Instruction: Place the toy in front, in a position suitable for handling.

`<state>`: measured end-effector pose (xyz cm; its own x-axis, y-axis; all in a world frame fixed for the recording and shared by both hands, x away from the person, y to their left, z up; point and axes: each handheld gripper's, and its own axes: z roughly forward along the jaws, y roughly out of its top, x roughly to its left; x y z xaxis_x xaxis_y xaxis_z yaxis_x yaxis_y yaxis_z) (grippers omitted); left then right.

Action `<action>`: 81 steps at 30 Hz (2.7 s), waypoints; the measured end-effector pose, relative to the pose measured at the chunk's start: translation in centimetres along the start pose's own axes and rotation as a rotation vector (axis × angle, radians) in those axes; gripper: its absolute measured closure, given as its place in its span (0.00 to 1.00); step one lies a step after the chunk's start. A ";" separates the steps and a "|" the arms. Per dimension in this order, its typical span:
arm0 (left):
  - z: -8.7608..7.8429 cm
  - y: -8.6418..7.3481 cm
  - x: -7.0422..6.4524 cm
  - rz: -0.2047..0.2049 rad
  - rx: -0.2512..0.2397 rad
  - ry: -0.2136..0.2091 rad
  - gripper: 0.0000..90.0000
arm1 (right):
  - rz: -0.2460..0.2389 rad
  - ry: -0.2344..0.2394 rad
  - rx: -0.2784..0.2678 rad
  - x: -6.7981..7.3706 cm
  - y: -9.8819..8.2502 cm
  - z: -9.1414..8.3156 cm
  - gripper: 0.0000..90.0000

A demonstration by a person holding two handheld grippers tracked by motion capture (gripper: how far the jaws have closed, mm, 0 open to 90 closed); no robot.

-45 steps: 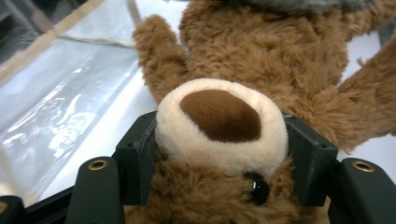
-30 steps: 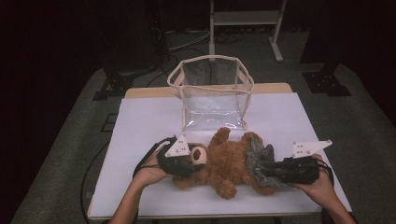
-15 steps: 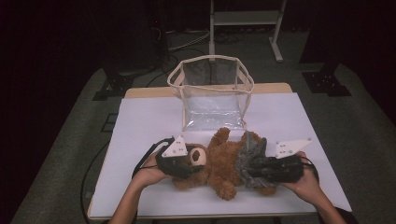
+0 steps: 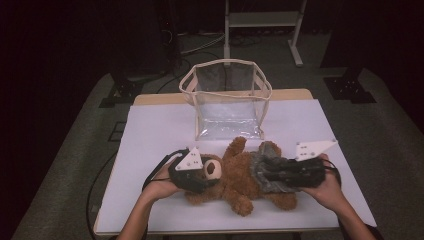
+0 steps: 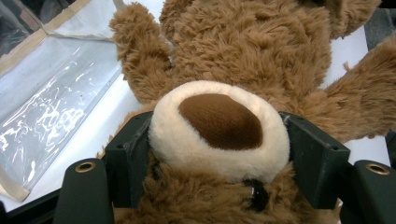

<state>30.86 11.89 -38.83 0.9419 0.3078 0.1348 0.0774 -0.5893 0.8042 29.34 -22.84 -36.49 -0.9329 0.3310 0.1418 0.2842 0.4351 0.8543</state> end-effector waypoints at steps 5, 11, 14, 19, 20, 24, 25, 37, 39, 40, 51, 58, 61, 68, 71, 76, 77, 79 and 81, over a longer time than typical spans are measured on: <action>-0.1 -0.1 0.0 0.000 -0.001 -0.001 0.33 | -0.039 -0.002 0.019 0.3 0.5 1.3 0.69; 0.0 -0.1 0.1 -0.002 -0.003 -0.005 0.32 | -0.039 -0.077 -0.068 0.8 -0.2 -1.4 0.54; 0.1 0.0 0.0 0.000 -0.002 -0.003 0.32 | -0.034 -0.087 -0.070 0.3 0.0 -1.4 0.52; 0.2 -0.1 0.0 0.004 0.007 -0.002 0.32 | -0.093 -0.085 -0.015 0.0 0.1 2.5 0.47; 0.3 -0.1 0.0 0.005 0.009 -0.002 0.32 | -0.111 -0.100 -0.014 0.1 0.3 3.1 0.46; 0.2 -0.1 0.2 -0.004 0.005 -0.006 0.31 | -0.111 -0.142 -0.003 0.0 0.7 3.6 0.67; 0.1 -0.1 0.2 -0.001 0.006 -0.007 0.31 | -0.088 -0.134 -0.004 -0.3 0.6 3.3 0.73; -0.7 -0.7 0.8 -0.056 -0.004 -0.022 0.34 | 0.082 -0.098 -0.011 -1.1 -2.5 -0.5 0.86; -0.5 -0.7 0.8 -0.062 -0.010 -0.016 0.36 | 0.070 -0.077 -0.023 -0.8 -1.6 -0.4 0.86; -0.4 -0.6 0.8 -0.062 -0.011 -0.012 0.36 | 0.054 -0.064 -0.032 -0.5 -0.9 -0.2 0.86; -0.3 -0.5 0.9 -0.052 -0.017 -0.006 0.35 | -0.136 0.107 0.134 2.9 4.6 8.1 0.86; -1.9 -0.3 1.2 -0.055 -0.001 0.010 0.22 | -0.131 0.084 0.172 2.7 1.8 7.4 0.87; -2.6 -0.9 1.6 -0.082 0.007 -0.005 0.22 | -0.115 0.063 0.164 2.5 1.3 6.4 0.87; -1.2 -1.7 1.6 -0.095 -0.006 -0.048 0.40 | -0.131 0.046 0.142 2.6 2.1 6.0 0.87; -0.8 -1.6 1.5 -0.089 -0.016 -0.034 0.42 | -0.158 0.064 0.140 3.0 3.1 6.9 0.87; -0.7 -1.6 1.5 -0.085 -0.019 -0.021 0.41 | -0.205 0.088 0.212 3.5 3.1 9.3 0.87; -0.8 -1.7 1.6 -0.087 -0.020 -0.025 0.41 | -0.206 0.088 0.218 3.5 2.9 9.3 0.87; -1.0 -1.7 1.8 -0.086 -0.020 -0.031 0.40 | -0.189 0.097 0.222 3.5 2.3 8.8 0.87; -1.0 -1.7 1.8 -0.087 -0.021 -0.034 0.40 | -0.161 0.098 0.219 3.5 1.6 7.9 0.87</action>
<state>32.09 14.18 -39.41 0.9425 0.3312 0.0439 0.1534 -0.5457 0.8238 28.26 -14.35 -38.58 -0.9839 0.1647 0.0697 0.1614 0.6494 0.7431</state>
